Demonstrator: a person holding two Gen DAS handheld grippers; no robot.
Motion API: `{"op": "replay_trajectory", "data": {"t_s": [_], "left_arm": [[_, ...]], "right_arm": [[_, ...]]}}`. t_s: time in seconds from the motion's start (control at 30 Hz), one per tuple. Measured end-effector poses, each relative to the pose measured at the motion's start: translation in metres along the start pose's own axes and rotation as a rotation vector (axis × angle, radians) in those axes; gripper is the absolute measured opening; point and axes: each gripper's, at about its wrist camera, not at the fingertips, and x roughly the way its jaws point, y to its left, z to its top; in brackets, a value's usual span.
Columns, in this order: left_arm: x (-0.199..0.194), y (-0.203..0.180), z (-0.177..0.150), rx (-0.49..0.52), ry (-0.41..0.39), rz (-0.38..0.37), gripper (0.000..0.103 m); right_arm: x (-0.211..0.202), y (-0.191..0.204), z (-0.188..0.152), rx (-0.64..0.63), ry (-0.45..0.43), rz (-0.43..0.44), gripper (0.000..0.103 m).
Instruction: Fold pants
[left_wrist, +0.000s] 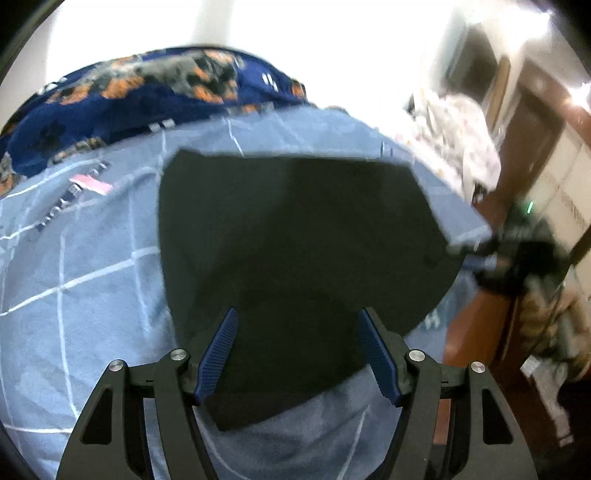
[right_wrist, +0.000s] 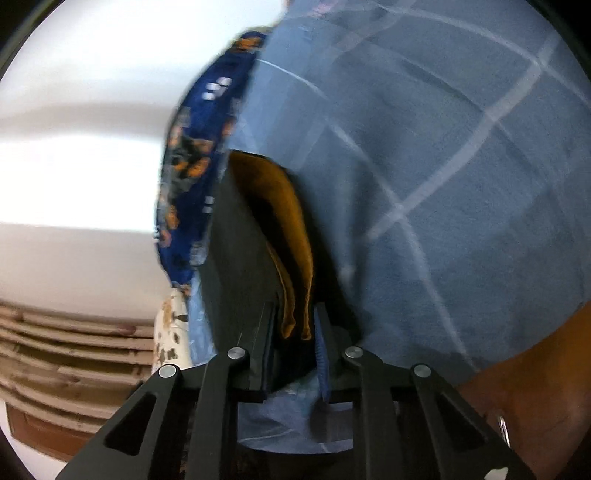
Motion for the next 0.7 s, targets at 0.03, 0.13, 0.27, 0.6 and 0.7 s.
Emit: {"op": "replay_trajectory", "data": {"t_s": [0.03, 0.13, 0.27, 0.6, 0.7], "left_arm": [[-0.009, 0.003, 0.005, -0.012, -0.031, 0.002, 0.068], [-0.018, 0.016, 0.018, -0.042, -0.053, 0.026, 0.068], [-0.018, 0.042, 0.022, -0.107, -0.043, 0.063, 0.068], [0.008, 0.082, 0.018, -0.182, 0.094, 0.043, 0.068], [0.015, 0.083, 0.02, -0.176, 0.122, 0.005, 0.068]], "right_arm": [[0.001, -0.002, 0.0, 0.002, 0.003, 0.009, 0.017], [-0.001, 0.008, 0.002, -0.049, 0.009, -0.019, 0.018], [0.001, 0.026, 0.004, -0.137, 0.019, -0.083, 0.023], [0.014, 0.046, 0.025, -0.295, 0.004, -0.217, 0.037], [0.02, 0.043, 0.036, -0.295, 0.017, -0.214, 0.045]]}}
